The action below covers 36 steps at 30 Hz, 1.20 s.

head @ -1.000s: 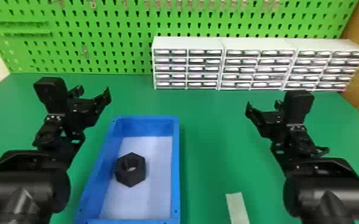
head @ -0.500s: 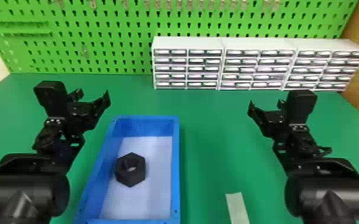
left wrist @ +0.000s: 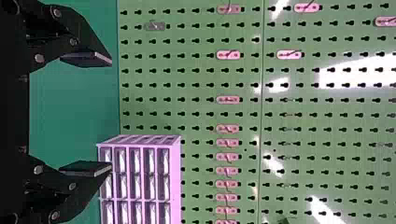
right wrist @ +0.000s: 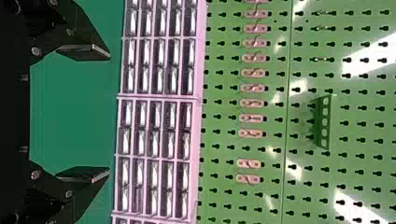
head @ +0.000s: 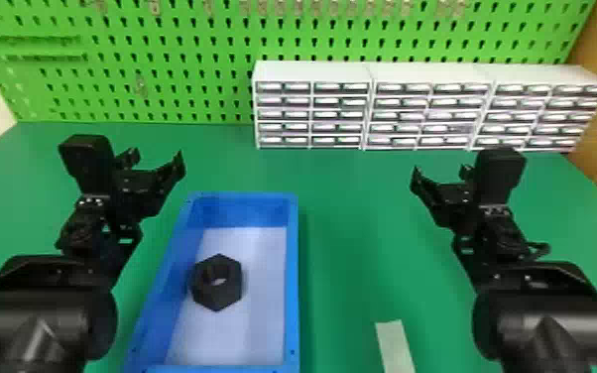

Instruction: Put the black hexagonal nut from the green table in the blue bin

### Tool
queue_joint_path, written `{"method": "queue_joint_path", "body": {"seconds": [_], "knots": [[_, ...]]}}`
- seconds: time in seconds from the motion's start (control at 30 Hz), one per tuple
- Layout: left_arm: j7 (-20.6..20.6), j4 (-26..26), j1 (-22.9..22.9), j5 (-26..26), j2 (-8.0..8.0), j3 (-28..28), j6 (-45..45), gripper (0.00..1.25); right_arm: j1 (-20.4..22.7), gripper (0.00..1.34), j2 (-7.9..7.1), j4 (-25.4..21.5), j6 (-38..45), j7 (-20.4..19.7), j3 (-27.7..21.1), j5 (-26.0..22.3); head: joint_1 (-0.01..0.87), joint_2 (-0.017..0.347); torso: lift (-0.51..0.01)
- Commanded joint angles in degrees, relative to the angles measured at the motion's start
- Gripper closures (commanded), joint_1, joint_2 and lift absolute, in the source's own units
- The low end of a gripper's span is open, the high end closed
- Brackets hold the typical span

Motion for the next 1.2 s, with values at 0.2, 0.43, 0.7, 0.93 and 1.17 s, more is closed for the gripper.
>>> {"method": "queue_joint_path", "body": {"seconds": [0.2,0.43,0.7,0.93,1.17], "knots": [[0.0,0.08,-0.05,-0.09,0.0,-0.08,0.01,0.46,-0.01,0.4,0.05,0.0,-0.04,0.0,0.13,0.0,0.686,0.052,-0.097],[0.0,-0.01,0.04,-0.35,0.0,0.0,0.01,0.46,-0.01,0.4,0.05,0.09,0.05,0.0,-0.04,0.0,0.686,0.052,-0.097],[0.0,-0.01,0.04,-0.35,0.0,0.18,0.01,0.46,0.08,0.4,0.05,0.0,-0.04,0.0,-0.39,0.0,0.686,0.052,-0.097],[-0.09,-0.01,0.04,-0.26,0.09,0.09,0.45,0.46,0.08,0.4,0.05,0.0,0.05,0.0,-0.39,-0.18,0.686,0.052,-0.097],[-0.09,-0.01,0.13,-0.26,0.09,0.44,0.45,0.46,0.08,0.4,-0.09,0.0,0.05,0.0,-0.48,-0.7,0.686,0.052,-0.097]]}}
